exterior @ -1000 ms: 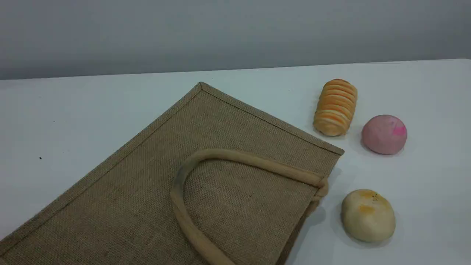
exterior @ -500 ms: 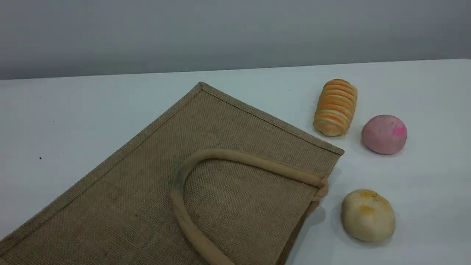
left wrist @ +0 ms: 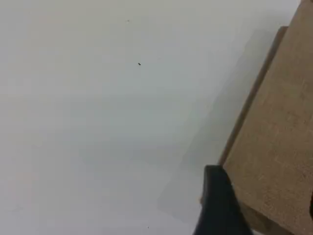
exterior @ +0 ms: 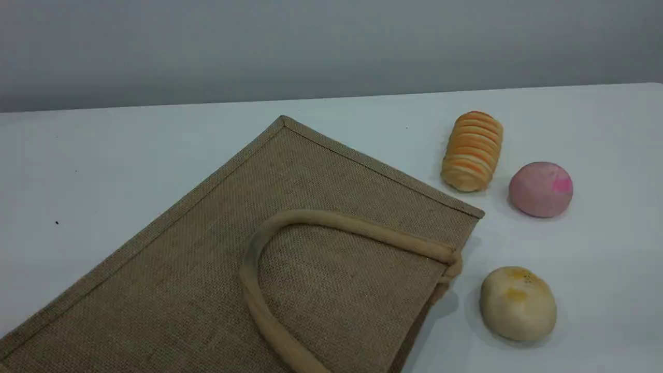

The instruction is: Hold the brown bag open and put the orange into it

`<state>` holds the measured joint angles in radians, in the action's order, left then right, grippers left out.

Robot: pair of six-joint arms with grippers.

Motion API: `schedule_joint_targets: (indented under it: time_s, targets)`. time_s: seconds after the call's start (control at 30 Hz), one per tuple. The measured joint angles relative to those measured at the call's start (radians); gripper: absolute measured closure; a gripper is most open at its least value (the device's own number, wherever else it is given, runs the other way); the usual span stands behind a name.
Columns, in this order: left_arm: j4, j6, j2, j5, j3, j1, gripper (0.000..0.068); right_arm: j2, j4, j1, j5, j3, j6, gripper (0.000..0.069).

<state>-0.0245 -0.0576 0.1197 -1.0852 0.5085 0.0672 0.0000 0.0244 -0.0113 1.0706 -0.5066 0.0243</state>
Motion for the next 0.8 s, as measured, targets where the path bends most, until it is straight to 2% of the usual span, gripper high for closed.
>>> schedule_joint_targets:
  time_s: [0.37,0.8]
  targets:
    - [0.0,0.0,-0.121,0.0,0.0,-0.001,0.0292,0.0,0.0,0.001,-0.001,0.0,0.0,0.0273]
    - [0.0,0.0,-0.12,0.0,0.0,-0.001,0.0292,0.0,0.0,0.001,-0.002,0.0,0.0,0.0273]
